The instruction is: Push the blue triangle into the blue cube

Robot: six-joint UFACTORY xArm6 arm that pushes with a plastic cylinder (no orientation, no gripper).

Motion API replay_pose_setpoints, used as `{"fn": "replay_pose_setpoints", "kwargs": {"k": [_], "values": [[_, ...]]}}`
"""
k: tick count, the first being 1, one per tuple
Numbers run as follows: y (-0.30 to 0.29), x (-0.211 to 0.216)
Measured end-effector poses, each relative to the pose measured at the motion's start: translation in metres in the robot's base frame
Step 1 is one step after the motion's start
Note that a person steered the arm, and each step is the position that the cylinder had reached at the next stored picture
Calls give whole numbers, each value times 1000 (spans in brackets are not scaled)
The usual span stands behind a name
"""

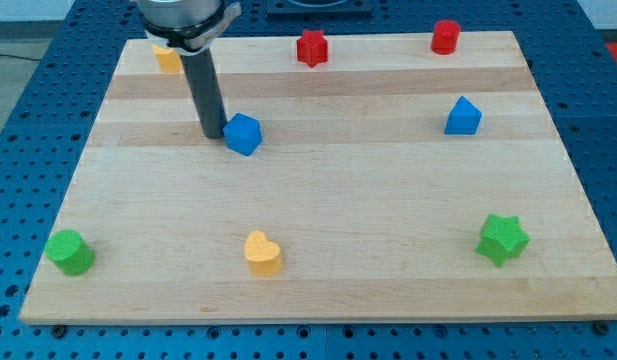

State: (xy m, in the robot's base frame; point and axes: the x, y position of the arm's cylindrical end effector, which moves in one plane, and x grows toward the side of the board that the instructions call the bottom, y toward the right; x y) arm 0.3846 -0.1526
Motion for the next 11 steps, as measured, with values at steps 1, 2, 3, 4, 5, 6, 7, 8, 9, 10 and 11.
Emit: {"fn": "replay_pose_setpoints", "kwargs": {"k": [1,2,3,4,5,6,7,8,9,10,11], "values": [[-25,5],[60,2],[66,15],[110,-29],[232,-62],[329,-62],[357,-25],[320,14],[248,10],[178,9],[172,9]]}}
